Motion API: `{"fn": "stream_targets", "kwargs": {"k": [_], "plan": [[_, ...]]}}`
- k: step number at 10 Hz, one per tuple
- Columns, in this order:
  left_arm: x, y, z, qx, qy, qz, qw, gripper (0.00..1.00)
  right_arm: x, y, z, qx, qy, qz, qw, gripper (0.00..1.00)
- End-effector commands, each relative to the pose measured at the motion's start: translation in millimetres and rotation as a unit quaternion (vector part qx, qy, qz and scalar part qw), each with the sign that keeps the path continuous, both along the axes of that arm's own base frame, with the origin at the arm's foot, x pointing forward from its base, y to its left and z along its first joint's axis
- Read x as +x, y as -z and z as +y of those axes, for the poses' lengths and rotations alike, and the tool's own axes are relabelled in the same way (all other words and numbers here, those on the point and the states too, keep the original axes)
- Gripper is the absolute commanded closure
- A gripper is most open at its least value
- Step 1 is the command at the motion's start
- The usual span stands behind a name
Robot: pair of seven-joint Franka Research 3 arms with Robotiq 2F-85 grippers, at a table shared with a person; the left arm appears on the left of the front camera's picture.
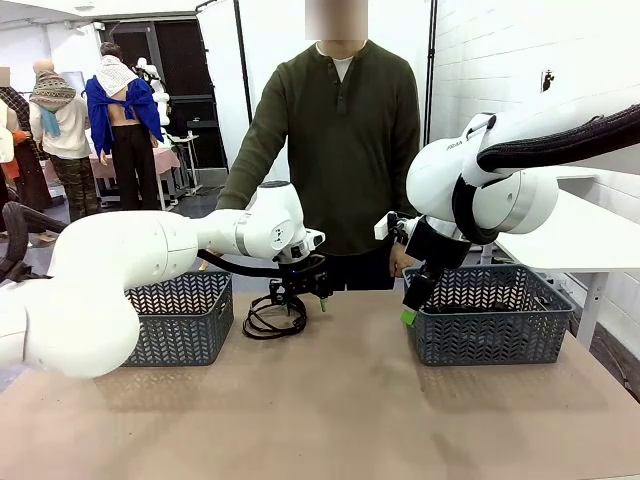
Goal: Organize the cables according to human instructions.
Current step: Pick up a bundle of cables and place it in the basket indicated by the human.
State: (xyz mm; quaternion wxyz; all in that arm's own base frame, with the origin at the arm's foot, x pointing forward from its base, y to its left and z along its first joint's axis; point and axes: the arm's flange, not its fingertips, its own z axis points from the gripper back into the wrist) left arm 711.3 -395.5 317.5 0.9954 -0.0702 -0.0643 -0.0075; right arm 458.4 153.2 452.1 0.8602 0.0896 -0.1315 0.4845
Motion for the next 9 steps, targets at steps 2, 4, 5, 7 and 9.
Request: {"fn": "stream_targets", "kwargs": {"k": [2, 4, 5, 7, 9], "plan": [[18.1, -4.9, -12.7, 0.011, -0.004, 0.001, 1.000, 0.00, 0.7, -0.2, 0.1, -0.003, 0.001, -0.002, 1.000, 0.00], [16.6, -0.4, -16.8, 0.015, -0.009, 0.006, 1.000, 0.00, 0.7, -0.2, 0.1, -0.003, 0.001, -0.002, 1.000, 0.00], [15.9, 1.6, -19.3, 0.020, -0.008, 0.008, 1.000, 0.00, 0.7, -0.2, 0.1, -0.003, 0.001, -0.002, 1.000, 0.00], [14.3, 6.4, -22.5, 0.025, -0.009, 0.009, 1.000, 0.00, 0.7, -0.2, 0.1, -0.003, 0.001, -0.002, 1.000, 0.00], [12.1, 9.0, -25.0, 0.034, -0.016, 0.017, 0.999, 0.00, 0.7, -0.2, 0.1, -0.003, 0.001, -0.002, 1.000, 0.00]]}}
